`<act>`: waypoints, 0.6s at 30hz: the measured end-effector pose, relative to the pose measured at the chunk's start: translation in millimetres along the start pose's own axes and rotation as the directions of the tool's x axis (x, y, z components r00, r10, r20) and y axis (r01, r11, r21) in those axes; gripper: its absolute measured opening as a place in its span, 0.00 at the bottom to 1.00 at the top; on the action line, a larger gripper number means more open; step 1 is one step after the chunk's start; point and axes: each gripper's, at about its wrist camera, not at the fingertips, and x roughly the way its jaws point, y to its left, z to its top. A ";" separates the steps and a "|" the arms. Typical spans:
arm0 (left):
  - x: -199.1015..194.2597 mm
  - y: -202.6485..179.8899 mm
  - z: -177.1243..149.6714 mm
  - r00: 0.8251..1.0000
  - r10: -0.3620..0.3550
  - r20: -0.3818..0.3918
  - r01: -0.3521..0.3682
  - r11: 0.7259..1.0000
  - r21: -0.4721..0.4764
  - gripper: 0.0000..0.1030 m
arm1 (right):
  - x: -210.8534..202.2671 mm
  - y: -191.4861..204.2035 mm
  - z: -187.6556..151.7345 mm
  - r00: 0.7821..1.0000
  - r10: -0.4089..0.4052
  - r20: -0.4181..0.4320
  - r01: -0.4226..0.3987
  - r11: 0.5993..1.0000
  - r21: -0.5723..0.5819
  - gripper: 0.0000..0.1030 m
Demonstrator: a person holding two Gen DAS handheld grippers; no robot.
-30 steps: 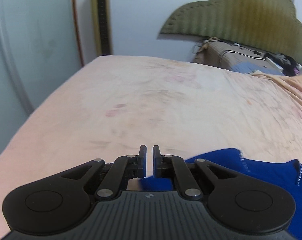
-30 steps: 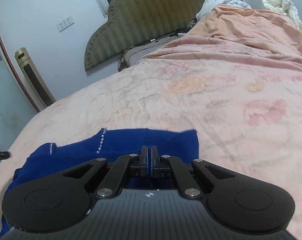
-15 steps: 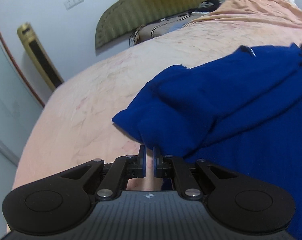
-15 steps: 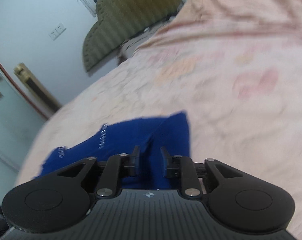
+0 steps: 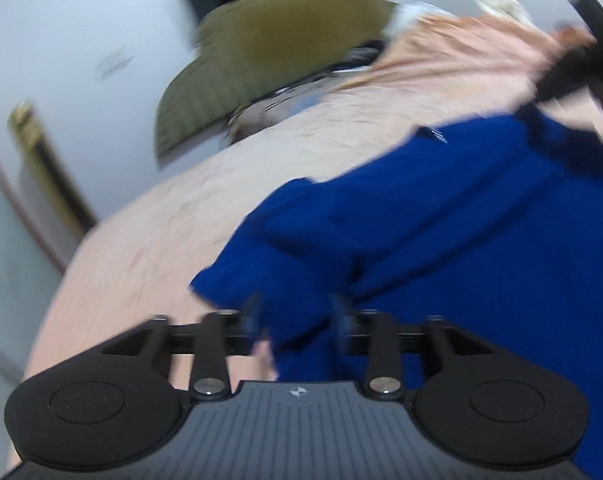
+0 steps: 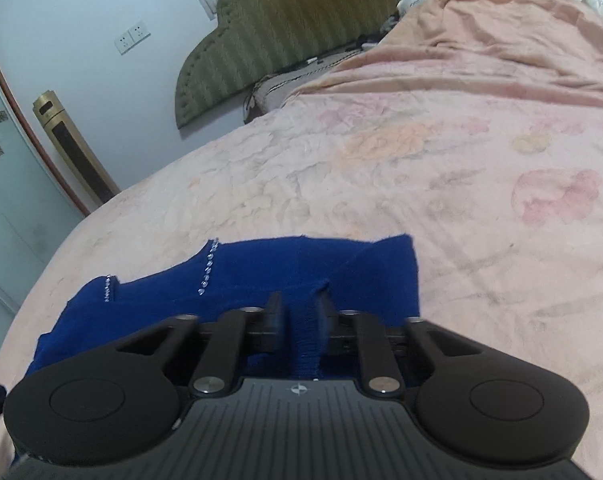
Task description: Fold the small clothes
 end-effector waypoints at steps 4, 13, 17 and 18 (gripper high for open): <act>18.3 -19.5 -5.6 0.986 0.165 0.004 -0.164 0.978 0.127 0.73 | -10.8 7.6 1.6 1.000 0.012 0.019 -0.012 1.000 -0.026 0.06; 42.6 57.0 -30.6 0.933 0.294 -0.206 -0.329 0.930 -0.165 0.53 | -51.7 3.3 -5.9 1.000 0.019 0.012 -0.019 0.999 -0.040 0.06; 33.7 62.1 -35.7 0.929 0.299 -0.219 -0.340 0.923 -0.180 0.53 | -36.8 -4.5 -17.4 0.997 -0.035 -0.069 0.032 0.998 -0.058 0.18; 24.7 62.1 -31.6 0.937 0.290 -0.196 -0.328 0.922 -0.204 0.53 | -37.3 -5.7 -19.1 0.997 -0.057 -0.056 0.054 0.997 -0.057 0.20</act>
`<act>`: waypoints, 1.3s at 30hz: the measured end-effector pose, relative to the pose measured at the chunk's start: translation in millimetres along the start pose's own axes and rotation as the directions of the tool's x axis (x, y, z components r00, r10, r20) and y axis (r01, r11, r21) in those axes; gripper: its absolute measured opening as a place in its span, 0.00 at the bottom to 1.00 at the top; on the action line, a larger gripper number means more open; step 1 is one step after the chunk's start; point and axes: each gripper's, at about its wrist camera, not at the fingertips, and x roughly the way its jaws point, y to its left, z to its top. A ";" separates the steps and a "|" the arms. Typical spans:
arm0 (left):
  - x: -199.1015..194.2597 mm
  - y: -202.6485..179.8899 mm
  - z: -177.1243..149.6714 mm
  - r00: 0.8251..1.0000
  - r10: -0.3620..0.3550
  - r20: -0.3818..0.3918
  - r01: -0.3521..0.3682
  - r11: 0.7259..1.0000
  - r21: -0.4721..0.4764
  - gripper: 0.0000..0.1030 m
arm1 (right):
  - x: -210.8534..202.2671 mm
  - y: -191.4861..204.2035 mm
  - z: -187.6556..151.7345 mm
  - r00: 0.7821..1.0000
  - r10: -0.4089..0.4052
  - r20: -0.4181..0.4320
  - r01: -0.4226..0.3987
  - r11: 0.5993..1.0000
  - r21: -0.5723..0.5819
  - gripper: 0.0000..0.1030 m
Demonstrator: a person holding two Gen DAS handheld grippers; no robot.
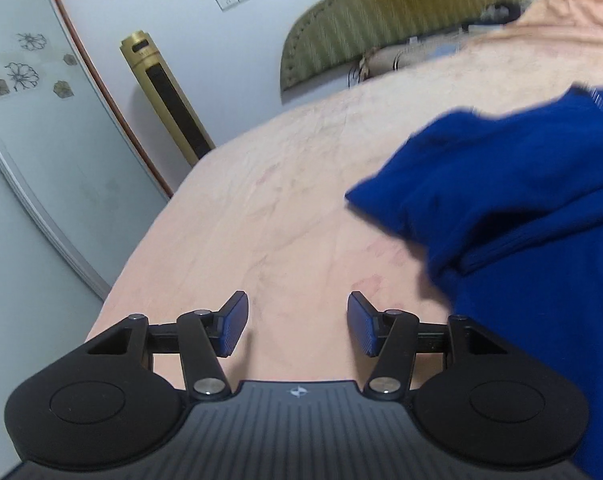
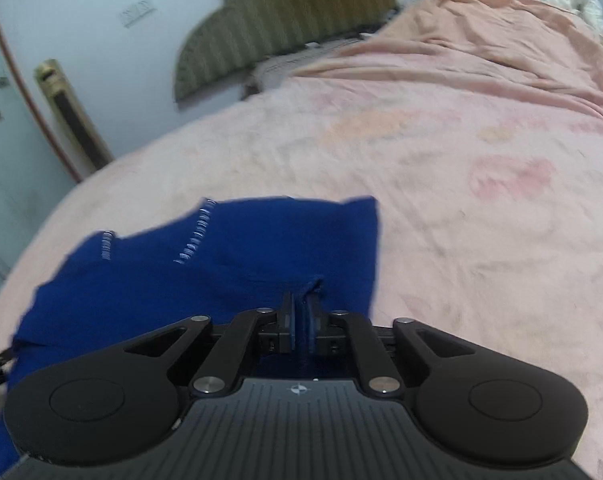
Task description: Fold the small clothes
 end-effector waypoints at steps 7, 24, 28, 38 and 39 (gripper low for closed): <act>-20.0 -31.2 43.0 0.982 -0.163 0.096 0.169 0.983 -0.066 0.59 | -21.6 36.6 -10.6 0.994 0.027 0.105 -0.013 0.991 -0.133 0.25; -55.4 -22.7 -15.1 0.965 -0.243 -0.103 0.217 0.953 -0.211 0.73 | -60.8 29.0 -69.8 1.000 0.008 0.014 -0.005 0.983 -0.183 0.61; -71.5 -3.6 -48.9 0.941 -0.314 -0.128 0.264 0.915 -0.304 0.74 | -95.4 15.5 -84.7 0.999 0.047 0.014 -0.045 0.991 -0.130 0.72; -93.9 -6.4 -61.2 0.892 -0.438 -0.110 0.391 0.870 -0.300 0.66 | -123.7 18.0 -129.6 0.995 0.081 -0.064 -0.093 0.973 -0.211 0.39; -94.1 -5.9 -59.6 0.884 -0.455 -0.102 0.407 0.860 -0.308 0.42 | -123.9 23.4 -132.5 0.997 0.063 -0.054 -0.074 0.968 -0.240 0.33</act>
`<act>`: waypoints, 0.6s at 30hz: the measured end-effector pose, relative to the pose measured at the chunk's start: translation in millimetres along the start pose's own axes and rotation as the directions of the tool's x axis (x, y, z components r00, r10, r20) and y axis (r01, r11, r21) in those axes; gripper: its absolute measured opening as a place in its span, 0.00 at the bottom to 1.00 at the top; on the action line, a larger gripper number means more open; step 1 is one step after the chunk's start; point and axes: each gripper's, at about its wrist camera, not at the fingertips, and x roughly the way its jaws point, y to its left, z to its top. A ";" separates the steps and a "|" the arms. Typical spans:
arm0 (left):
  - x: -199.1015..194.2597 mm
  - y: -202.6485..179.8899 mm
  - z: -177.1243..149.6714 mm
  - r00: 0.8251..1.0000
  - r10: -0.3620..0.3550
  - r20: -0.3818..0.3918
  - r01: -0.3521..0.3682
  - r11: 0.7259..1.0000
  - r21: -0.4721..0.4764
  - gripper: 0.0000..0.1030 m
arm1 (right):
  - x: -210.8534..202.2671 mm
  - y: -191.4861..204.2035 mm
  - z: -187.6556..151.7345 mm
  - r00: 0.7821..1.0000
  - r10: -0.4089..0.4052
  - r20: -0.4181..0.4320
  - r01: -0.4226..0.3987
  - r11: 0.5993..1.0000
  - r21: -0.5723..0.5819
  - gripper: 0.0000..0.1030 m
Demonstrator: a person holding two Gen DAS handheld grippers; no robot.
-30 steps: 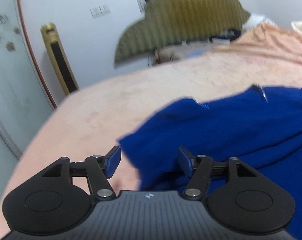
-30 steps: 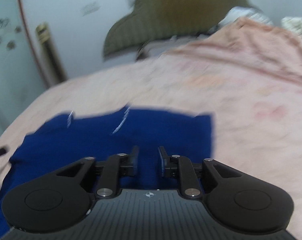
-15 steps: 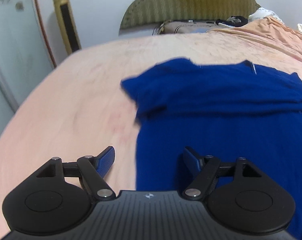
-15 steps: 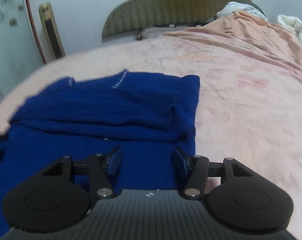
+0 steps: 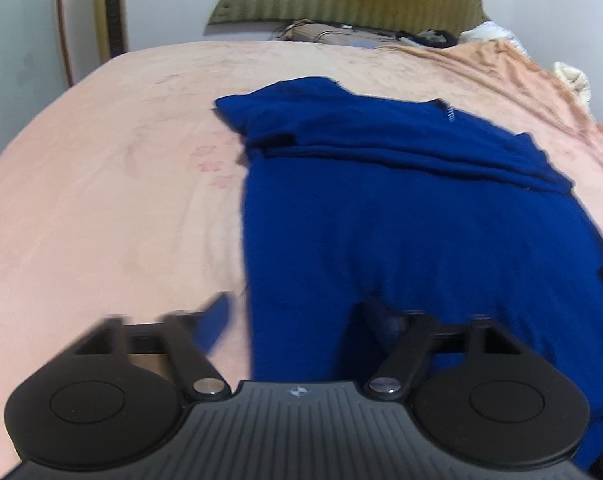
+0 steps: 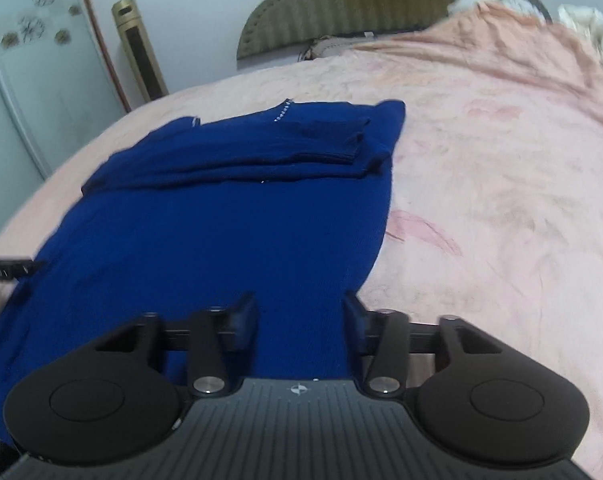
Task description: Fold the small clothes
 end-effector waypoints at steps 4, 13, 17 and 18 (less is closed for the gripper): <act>0.8 5.3 5.7 0.998 -0.063 -0.012 0.062 0.997 -0.050 0.05 | -4.1 2.7 3.1 1.000 0.003 0.030 -0.003 1.000 0.009 0.09; -14.9 -0.9 35.8 0.993 -0.041 0.115 0.043 0.999 -0.020 0.05 | -11.9 0.7 46.7 0.988 -0.016 0.151 0.019 1.000 -0.023 0.08; 9.4 1.7 57.4 0.990 0.032 0.134 -0.028 0.999 -0.036 0.05 | 8.2 3.1 73.4 0.981 -0.046 0.190 0.055 0.998 -0.043 0.07; 17.9 4.6 62.7 0.990 0.045 0.130 -0.039 0.998 -0.051 0.05 | 15.2 3.4 79.5 0.978 -0.071 0.195 0.082 0.995 -0.053 0.07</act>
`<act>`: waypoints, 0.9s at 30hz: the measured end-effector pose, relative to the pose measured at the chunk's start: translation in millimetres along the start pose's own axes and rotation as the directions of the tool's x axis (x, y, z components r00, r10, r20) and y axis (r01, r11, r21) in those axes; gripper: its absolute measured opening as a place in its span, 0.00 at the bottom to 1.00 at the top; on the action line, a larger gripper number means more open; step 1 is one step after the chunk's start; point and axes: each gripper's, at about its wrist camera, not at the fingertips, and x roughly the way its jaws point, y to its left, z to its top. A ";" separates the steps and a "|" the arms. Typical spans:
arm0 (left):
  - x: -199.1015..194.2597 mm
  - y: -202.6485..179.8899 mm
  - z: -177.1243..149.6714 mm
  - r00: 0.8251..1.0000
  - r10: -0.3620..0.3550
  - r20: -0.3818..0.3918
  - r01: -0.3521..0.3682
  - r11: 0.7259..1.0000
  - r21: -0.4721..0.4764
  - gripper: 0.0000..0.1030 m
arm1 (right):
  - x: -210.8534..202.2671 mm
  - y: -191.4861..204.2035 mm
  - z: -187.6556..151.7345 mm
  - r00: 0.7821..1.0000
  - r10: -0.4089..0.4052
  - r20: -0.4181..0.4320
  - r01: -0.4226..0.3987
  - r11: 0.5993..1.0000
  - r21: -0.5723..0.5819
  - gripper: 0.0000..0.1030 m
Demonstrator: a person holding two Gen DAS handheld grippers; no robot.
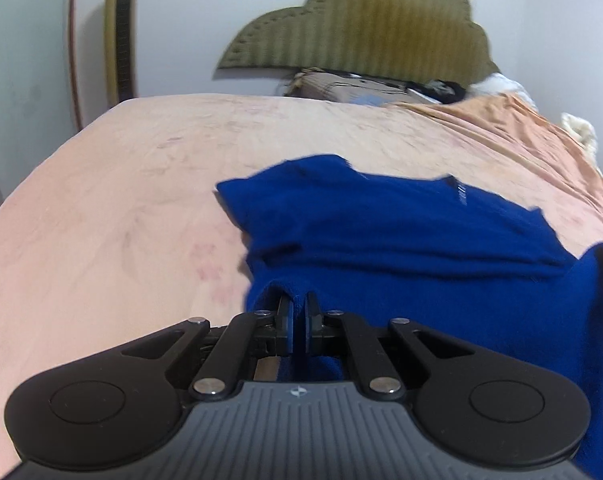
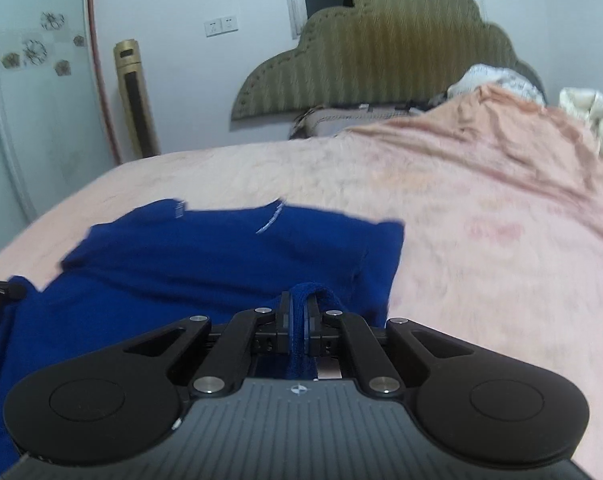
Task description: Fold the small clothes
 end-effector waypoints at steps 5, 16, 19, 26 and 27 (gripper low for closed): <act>26.8 5.3 3.1 0.997 0.024 -0.076 -0.026 0.999 -0.026 0.06 | 41.5 -7.3 4.4 0.996 -0.068 -0.063 0.068 0.998 -0.005 0.17; -18.7 10.2 -42.5 0.995 0.007 -0.100 -0.009 1.000 -0.021 0.41 | -20.5 -30.2 -46.1 0.995 -0.019 -0.095 0.034 0.986 0.161 0.39; -27.8 3.6 -56.7 0.996 0.045 -0.081 -0.047 0.998 -0.029 0.65 | -30.2 -26.1 -62.2 0.993 0.001 -0.117 0.021 0.983 0.181 0.47; -29.5 -18.6 -64.5 0.985 0.159 -0.065 -0.159 0.987 0.004 0.65 | -24.1 -6.3 -79.7 0.993 -0.027 -0.113 0.044 0.988 0.151 0.63; -30.0 -20.6 -64.8 0.983 0.170 -0.063 -0.170 0.985 0.007 0.65 | -23.9 -2.5 -80.3 0.993 -0.035 -0.110 0.051 0.989 0.139 0.64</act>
